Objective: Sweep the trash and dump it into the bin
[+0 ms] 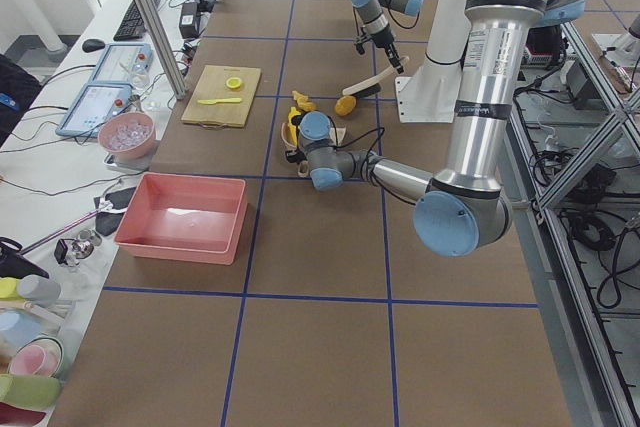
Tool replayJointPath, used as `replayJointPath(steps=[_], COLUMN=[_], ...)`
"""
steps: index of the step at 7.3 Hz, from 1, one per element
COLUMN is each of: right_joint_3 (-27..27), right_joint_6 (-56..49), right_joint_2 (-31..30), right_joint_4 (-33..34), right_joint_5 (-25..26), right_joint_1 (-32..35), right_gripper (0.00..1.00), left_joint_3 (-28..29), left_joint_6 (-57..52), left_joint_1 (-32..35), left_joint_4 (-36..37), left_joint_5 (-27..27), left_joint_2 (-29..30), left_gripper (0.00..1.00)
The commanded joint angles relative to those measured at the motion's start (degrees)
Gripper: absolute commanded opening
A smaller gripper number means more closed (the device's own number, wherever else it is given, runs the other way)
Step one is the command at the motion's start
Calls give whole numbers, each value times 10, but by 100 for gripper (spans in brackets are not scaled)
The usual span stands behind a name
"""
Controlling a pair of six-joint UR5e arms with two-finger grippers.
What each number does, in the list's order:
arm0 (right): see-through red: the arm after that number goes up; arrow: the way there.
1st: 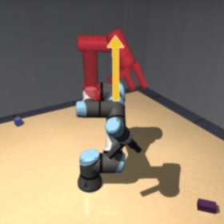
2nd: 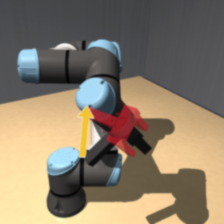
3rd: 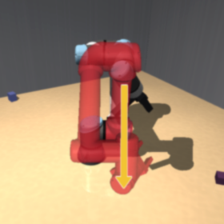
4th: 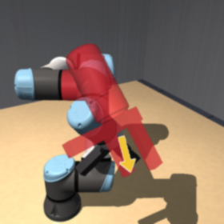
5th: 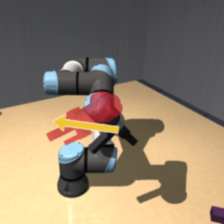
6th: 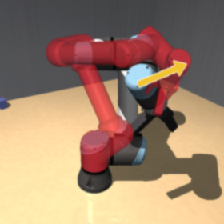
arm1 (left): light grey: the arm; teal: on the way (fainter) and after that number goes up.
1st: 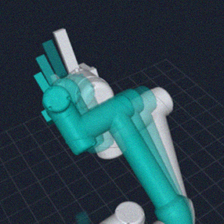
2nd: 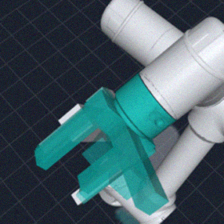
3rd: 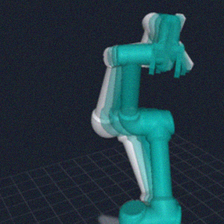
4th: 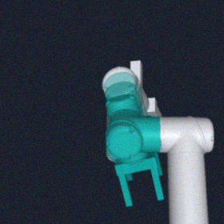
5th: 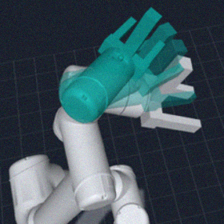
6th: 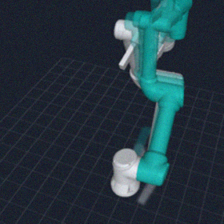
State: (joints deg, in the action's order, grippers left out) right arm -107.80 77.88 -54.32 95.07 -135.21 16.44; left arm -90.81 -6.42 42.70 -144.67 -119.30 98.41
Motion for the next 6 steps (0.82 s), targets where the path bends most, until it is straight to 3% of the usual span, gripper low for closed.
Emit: replayJointPath(steps=[1,2,4,6], right_joint_3=[0,1,0,15], right_joint_6=[34,46,78,132], right_joint_2=[6,14,21,13], right_joint_4=[-8,-8,-8,-76], right_joint_5=[-3,-2,-6,-6], right_joint_1=[-6,-9,-10,-18], right_gripper=[0,0,0,0], left_joint_3=[0,0,-2,-8], left_joint_6=[1,0,-4,-3], left_joint_1=[-1,-2,-3,-5], left_joint_4=[4,8,7,7], left_joint_5=[4,4,11,13], left_joint_2=[2,6,6,6], left_gripper=[56,57,76,75])
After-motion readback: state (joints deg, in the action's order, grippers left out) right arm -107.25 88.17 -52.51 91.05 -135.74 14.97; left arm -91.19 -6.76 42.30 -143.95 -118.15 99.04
